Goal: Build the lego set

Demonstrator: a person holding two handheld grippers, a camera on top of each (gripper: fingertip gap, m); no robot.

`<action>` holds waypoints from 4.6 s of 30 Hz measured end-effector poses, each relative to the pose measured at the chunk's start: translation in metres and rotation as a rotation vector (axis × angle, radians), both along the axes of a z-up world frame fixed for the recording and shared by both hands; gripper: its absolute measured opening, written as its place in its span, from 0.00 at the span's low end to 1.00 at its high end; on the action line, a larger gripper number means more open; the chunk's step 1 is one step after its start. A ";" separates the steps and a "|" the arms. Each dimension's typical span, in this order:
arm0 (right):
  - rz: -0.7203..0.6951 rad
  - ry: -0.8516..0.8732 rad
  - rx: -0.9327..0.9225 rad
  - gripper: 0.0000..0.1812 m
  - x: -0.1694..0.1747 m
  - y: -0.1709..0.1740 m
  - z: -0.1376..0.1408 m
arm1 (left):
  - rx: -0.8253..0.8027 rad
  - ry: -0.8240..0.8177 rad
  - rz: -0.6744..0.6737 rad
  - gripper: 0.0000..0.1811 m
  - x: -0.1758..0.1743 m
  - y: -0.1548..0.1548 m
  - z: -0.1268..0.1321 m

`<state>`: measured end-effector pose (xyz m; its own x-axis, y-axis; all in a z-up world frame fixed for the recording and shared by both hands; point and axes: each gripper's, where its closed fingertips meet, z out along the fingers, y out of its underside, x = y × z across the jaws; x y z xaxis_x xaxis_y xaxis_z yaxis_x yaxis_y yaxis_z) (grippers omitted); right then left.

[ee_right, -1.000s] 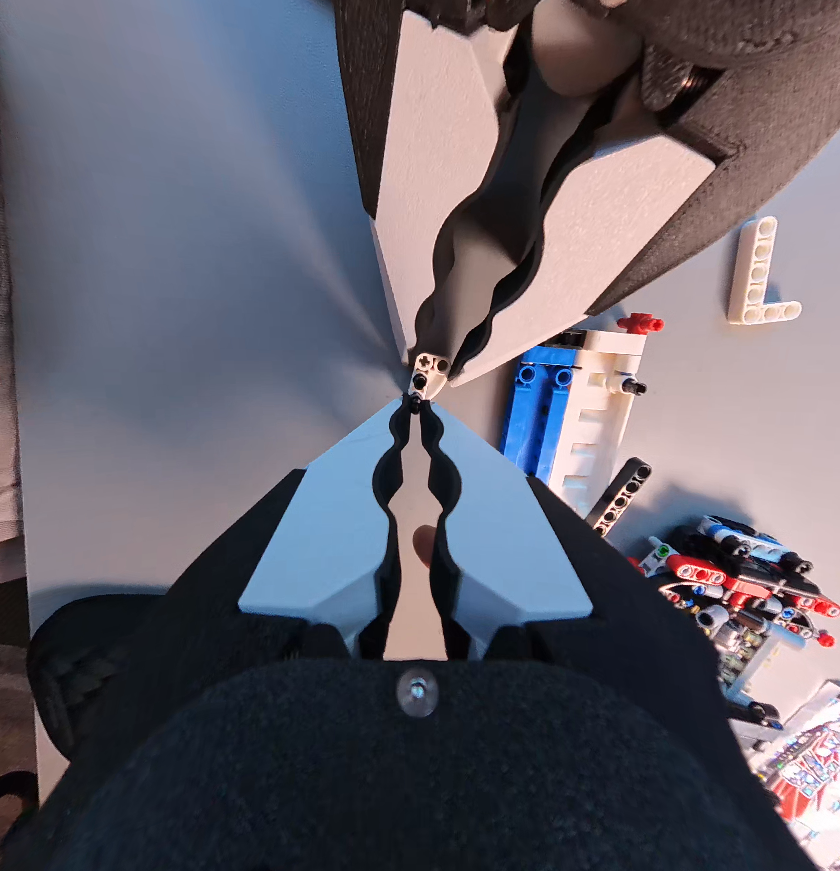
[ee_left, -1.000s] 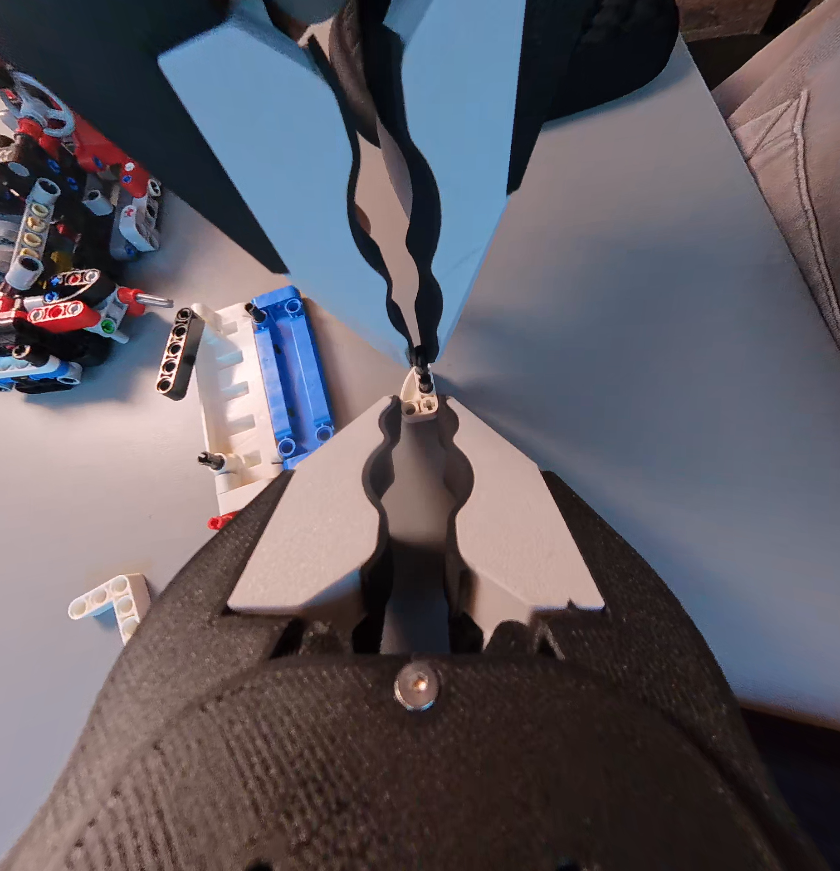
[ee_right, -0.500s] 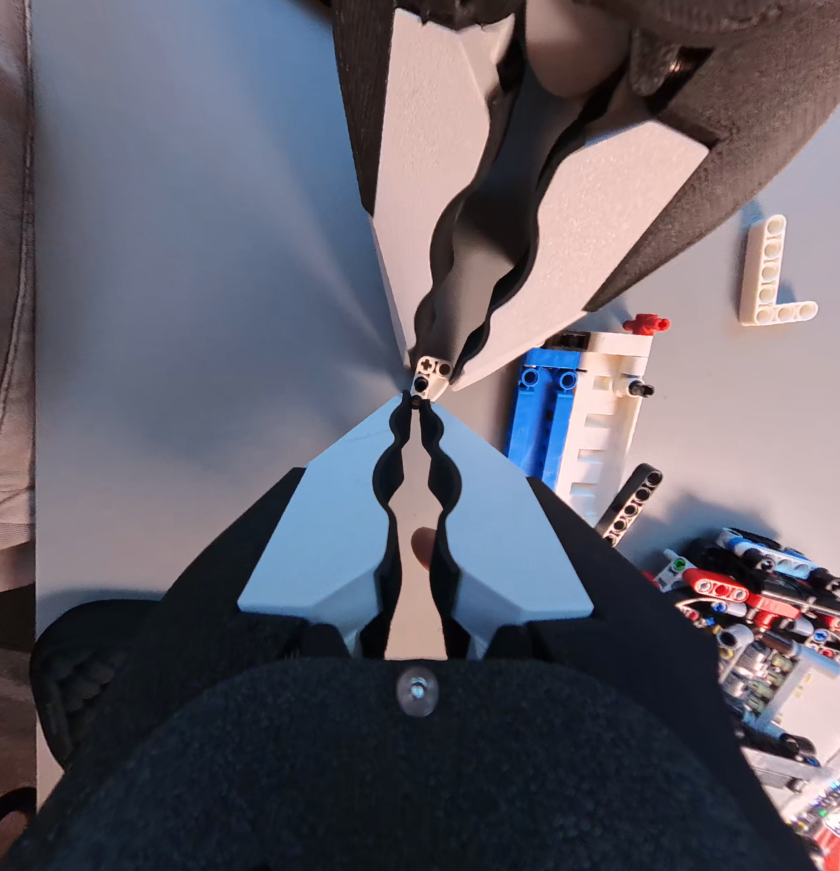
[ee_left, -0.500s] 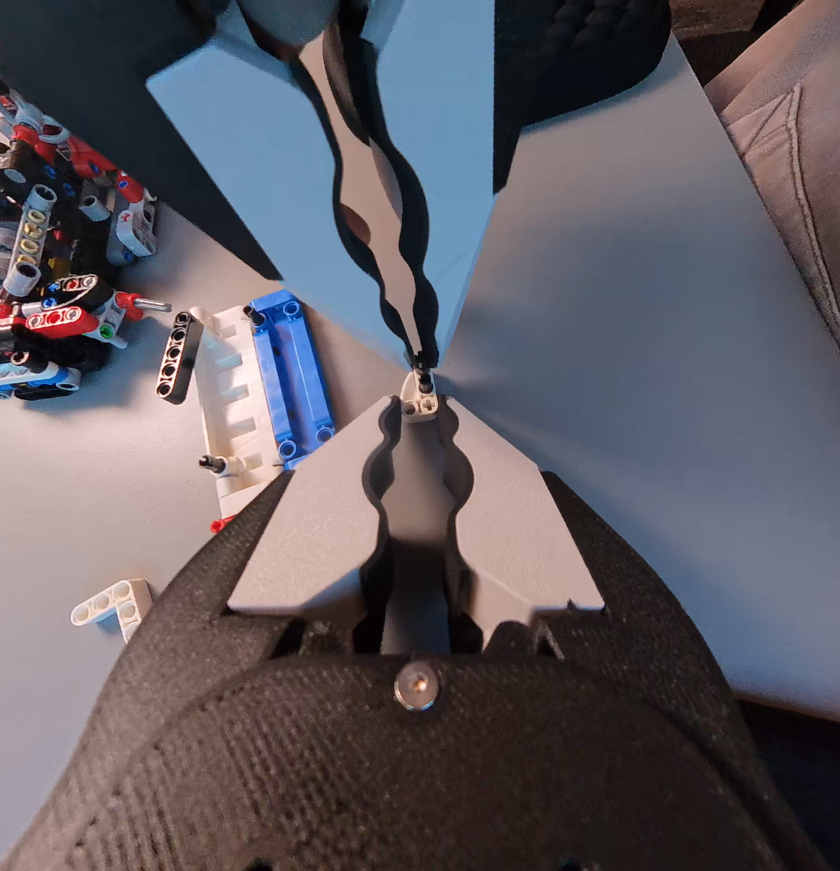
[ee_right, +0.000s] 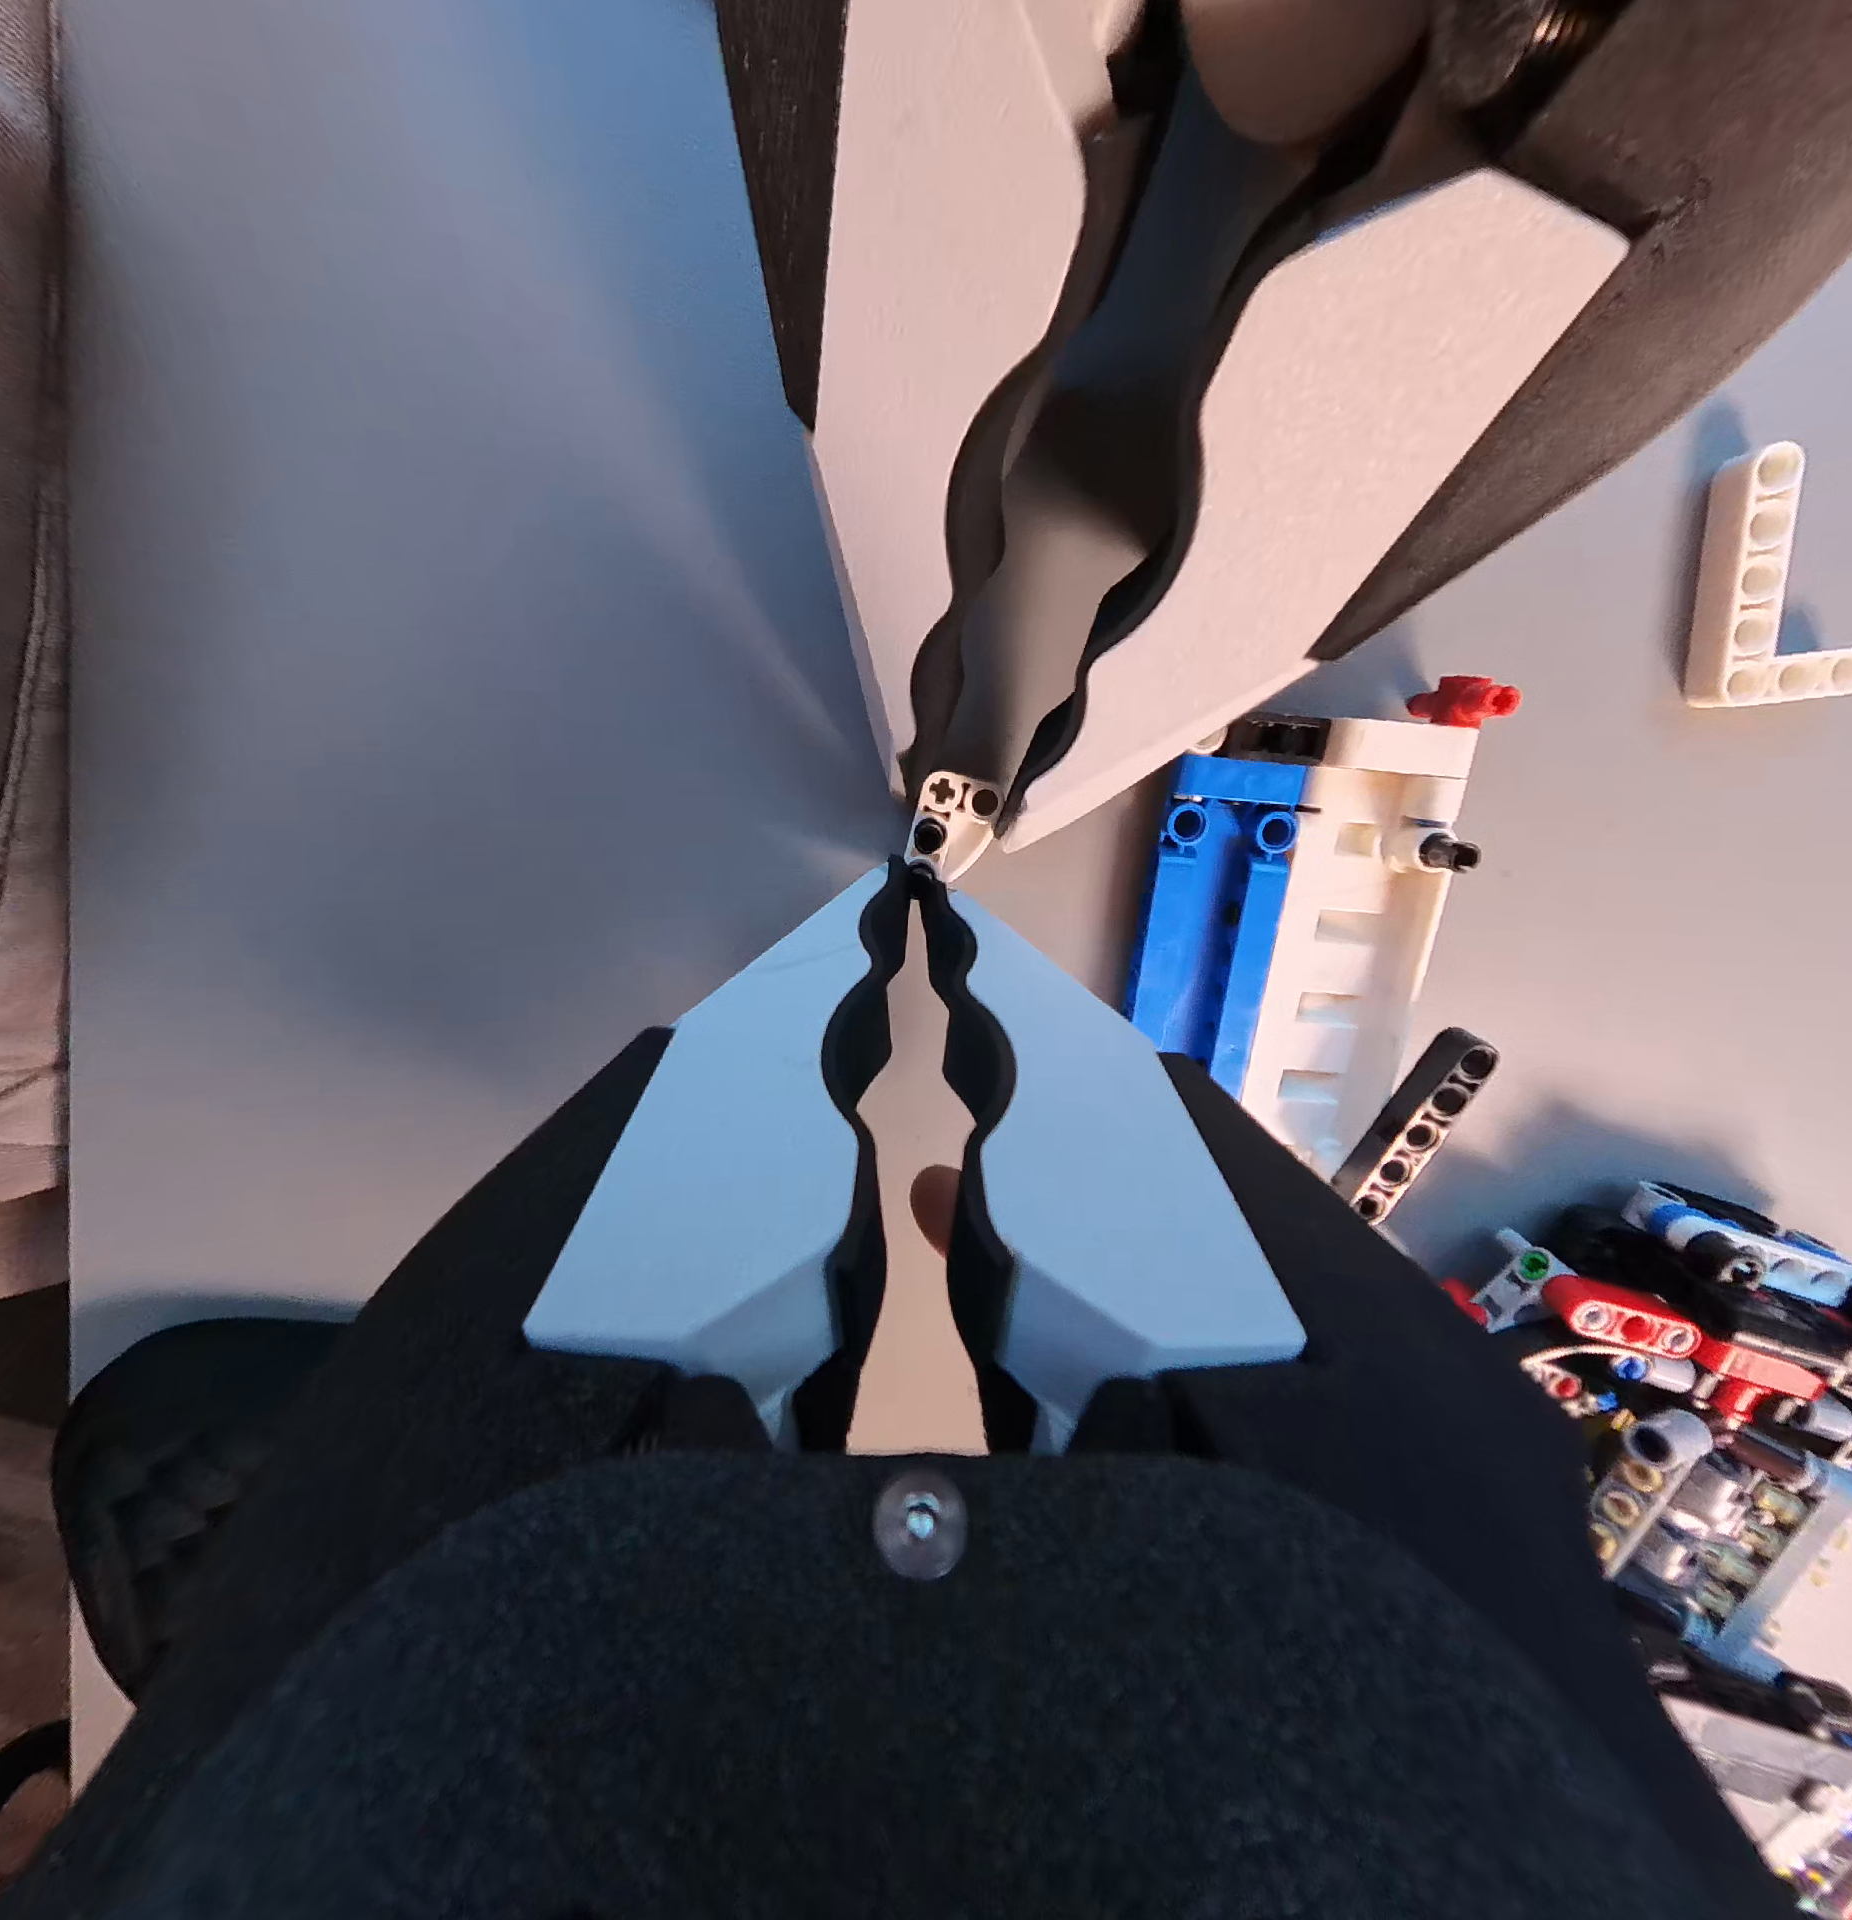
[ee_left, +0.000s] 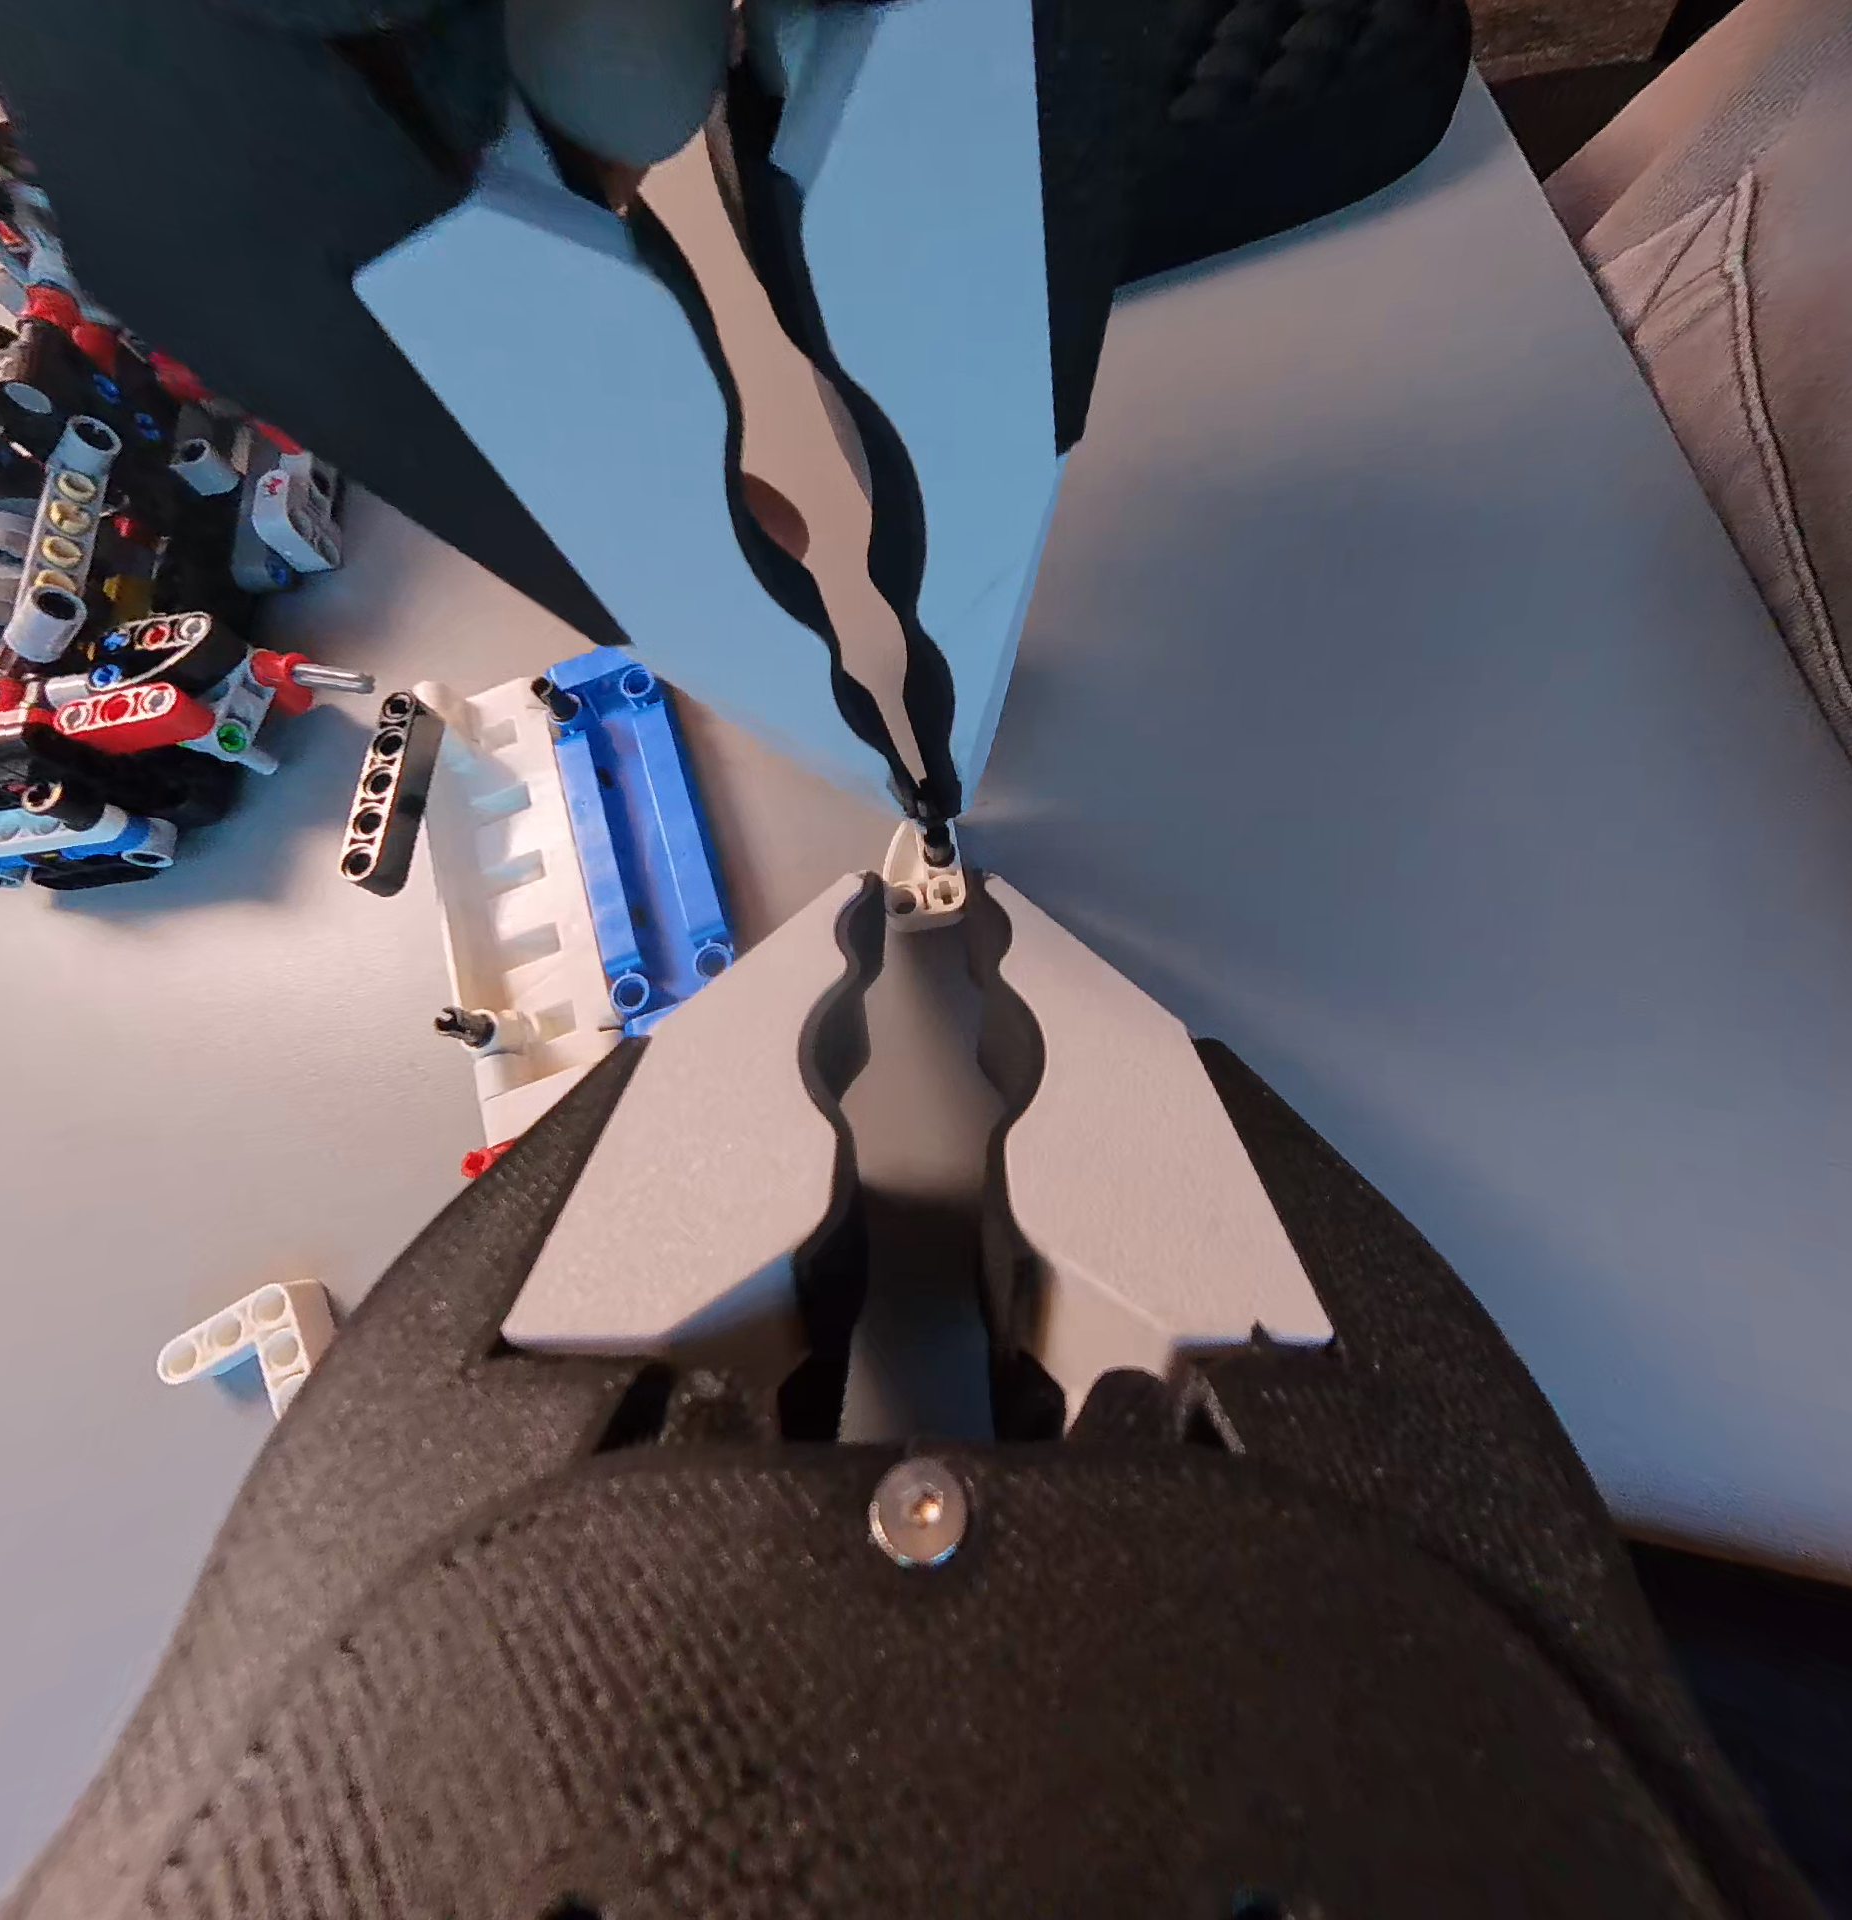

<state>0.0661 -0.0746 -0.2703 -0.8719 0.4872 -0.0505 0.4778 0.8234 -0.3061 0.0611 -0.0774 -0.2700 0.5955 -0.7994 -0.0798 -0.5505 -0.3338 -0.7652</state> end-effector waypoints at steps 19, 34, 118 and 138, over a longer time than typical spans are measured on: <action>-0.120 0.193 -0.117 0.01 -0.003 -0.003 0.012 | 0.001 -0.001 0.006 0.08 0.000 0.000 0.000; -0.083 0.119 -0.013 0.00 -0.002 -0.002 0.007 | 0.004 0.002 0.007 0.08 0.000 0.000 0.000; -0.725 1.189 -0.429 0.05 -0.023 0.100 0.108 | 0.181 -0.085 0.116 0.18 -0.015 0.003 0.039; -0.693 1.177 -0.398 0.05 -0.020 0.097 0.107 | 0.004 0.077 0.579 0.03 -0.136 0.025 0.001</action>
<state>0.0464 0.0228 -0.1635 -0.0956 0.9515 0.2925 0.0510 0.2982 -0.9532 -0.0746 -0.0521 -0.2693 0.9277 -0.3450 -0.1426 -0.3335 -0.5942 -0.7319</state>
